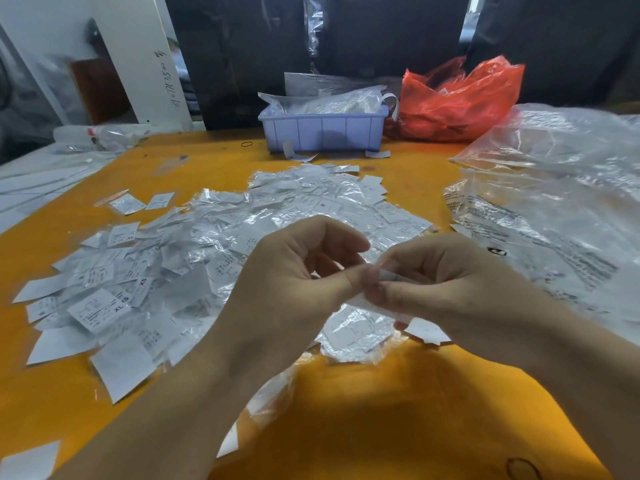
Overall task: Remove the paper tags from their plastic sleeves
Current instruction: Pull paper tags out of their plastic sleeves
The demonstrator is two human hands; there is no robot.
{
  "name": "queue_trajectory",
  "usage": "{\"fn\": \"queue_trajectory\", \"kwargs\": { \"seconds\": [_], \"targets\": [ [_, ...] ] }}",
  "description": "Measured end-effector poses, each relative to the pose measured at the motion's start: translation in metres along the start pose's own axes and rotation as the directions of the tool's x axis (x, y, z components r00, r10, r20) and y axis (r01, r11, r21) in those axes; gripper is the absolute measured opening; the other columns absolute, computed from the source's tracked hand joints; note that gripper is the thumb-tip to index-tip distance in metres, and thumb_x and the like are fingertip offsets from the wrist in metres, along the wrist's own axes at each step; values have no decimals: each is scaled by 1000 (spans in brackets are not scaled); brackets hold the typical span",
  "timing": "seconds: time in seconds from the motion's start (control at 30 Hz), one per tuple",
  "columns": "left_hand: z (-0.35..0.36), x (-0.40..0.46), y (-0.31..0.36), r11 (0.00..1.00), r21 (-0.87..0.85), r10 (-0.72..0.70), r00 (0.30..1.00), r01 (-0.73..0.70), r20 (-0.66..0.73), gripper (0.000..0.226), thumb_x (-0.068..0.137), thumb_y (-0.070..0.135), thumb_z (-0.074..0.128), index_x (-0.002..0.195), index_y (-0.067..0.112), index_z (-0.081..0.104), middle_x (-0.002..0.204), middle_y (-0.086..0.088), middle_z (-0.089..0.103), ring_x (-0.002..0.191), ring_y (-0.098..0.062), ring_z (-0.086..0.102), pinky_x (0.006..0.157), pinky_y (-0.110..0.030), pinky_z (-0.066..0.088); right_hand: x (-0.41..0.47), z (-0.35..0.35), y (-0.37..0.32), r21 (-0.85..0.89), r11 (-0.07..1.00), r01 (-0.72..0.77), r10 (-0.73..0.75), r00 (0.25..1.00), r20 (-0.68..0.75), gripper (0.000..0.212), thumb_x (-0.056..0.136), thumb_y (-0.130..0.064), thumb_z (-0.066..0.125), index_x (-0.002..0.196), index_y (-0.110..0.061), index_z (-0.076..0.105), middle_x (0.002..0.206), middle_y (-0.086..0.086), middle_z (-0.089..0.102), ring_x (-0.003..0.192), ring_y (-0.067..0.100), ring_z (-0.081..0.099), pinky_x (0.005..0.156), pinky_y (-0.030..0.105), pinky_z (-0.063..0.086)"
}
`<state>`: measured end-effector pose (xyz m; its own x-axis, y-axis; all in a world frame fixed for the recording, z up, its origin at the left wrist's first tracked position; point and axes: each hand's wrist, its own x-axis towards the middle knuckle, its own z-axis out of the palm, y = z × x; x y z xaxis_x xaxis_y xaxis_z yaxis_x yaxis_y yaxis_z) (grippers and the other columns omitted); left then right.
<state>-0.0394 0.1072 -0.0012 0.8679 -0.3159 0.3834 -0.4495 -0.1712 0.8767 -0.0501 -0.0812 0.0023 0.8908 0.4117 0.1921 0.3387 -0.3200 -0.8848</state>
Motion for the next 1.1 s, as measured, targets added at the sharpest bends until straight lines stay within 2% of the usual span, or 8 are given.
{"fn": "queue_trajectory", "kwargs": {
  "seconds": [0.13,0.3,0.43,0.6,0.73,0.8,0.93,1.1],
  "targets": [
    [-5,2,-1,998,-29,-59,996,61,60,15,80,36,72,88,23,73,79,0,71,69,-16,65,58,-24,54,1,-4,2,11,1000,-7,7,999,-45,22,79,-35,68,82,-14,75,72,15,63,68,26,62,62,40,54],
    [-8,3,-3,996,-21,-88,988,91,125,14,83,25,61,87,22,74,71,2,69,65,-9,62,58,-19,48,2,-2,2,119,993,-14,22,997,-71,19,75,-24,72,92,-16,73,74,5,67,66,16,61,60,31,47],
    [-4,3,-6,988,-6,-152,970,156,190,14,83,30,61,91,26,72,73,6,68,69,-9,62,59,-22,49,2,1,4,124,992,-15,27,995,-100,36,70,-27,78,105,-26,67,82,19,67,80,39,65,73,57,50],
    [-5,3,-6,981,-26,-181,960,191,213,22,80,33,64,101,32,70,75,6,68,66,-6,61,58,-19,47,1,-1,6,111,994,-19,26,998,-56,49,71,-24,79,115,-29,60,66,-3,62,66,11,61,65,32,49],
    [-3,3,-4,989,-22,-138,972,144,189,9,78,28,66,85,27,71,67,8,64,60,-3,56,56,-14,43,1,-4,4,78,996,-37,40,999,-36,54,71,-27,79,120,-32,56,78,12,65,75,25,65,70,40,52],
    [-2,3,-4,994,-14,-109,984,112,139,4,78,27,67,80,25,70,66,5,64,61,-5,56,56,-15,44,0,-8,2,87,993,-77,78,997,-5,48,72,-28,77,117,-27,60,80,7,68,74,22,65,67,35,53],
    [-1,3,-6,993,-26,-113,990,116,90,10,81,31,64,83,23,70,73,1,68,65,-9,60,58,-18,49,1,-19,-2,-53,992,-113,113,994,-5,7,82,-21,73,86,-16,74,73,2,69,66,17,61,62,31,51],
    [10,-2,-12,973,209,-123,986,98,109,8,93,31,62,92,34,70,87,16,69,79,2,61,65,-9,44,2,-34,-1,-144,965,-220,199,969,-143,5,82,-18,72,82,-13,74,78,17,68,68,20,61,71,53,52]
  ]
}}
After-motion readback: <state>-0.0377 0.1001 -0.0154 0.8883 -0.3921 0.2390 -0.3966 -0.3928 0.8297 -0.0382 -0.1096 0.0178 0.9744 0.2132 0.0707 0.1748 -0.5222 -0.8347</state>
